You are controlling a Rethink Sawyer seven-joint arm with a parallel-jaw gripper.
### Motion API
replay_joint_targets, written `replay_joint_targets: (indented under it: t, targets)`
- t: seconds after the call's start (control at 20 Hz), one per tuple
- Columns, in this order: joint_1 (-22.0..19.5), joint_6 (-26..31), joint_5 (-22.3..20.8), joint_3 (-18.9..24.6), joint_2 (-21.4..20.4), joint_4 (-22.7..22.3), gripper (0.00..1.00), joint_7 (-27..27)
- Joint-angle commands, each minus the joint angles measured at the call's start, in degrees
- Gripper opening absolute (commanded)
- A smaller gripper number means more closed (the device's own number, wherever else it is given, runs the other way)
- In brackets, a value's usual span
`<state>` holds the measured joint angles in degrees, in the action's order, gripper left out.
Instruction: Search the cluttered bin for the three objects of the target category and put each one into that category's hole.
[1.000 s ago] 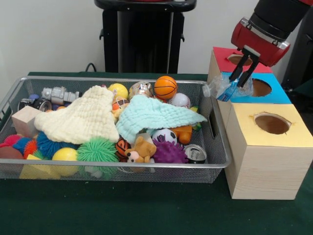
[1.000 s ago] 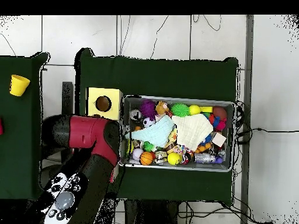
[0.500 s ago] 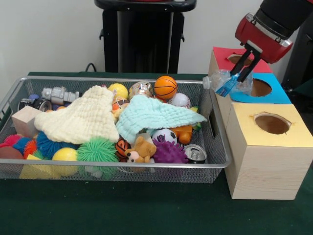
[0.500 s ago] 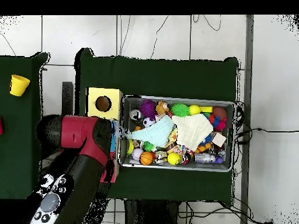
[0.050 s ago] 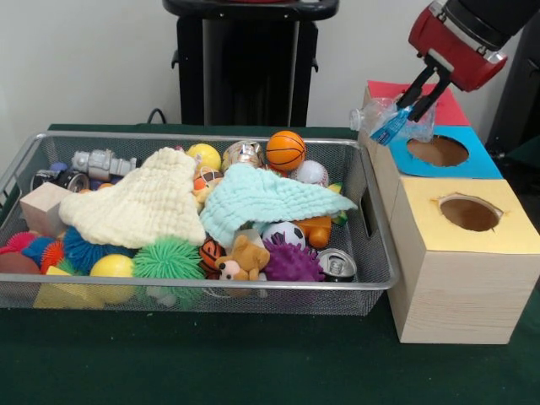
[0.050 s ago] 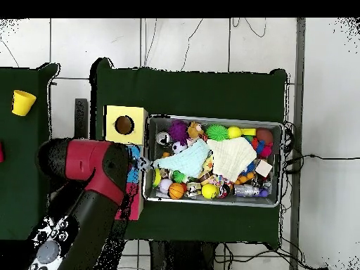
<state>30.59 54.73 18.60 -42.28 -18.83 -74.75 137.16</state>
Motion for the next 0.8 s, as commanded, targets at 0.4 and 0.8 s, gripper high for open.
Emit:
replay_joint_targets:
  t: [0.4,0.8]
  targets:
    - [1.7,4.6,1.8,1.3,11.0,7.5,0.00,22.3]
    - [2.8,5.6,2.1,-0.3,15.1,10.1,0.00,25.0]
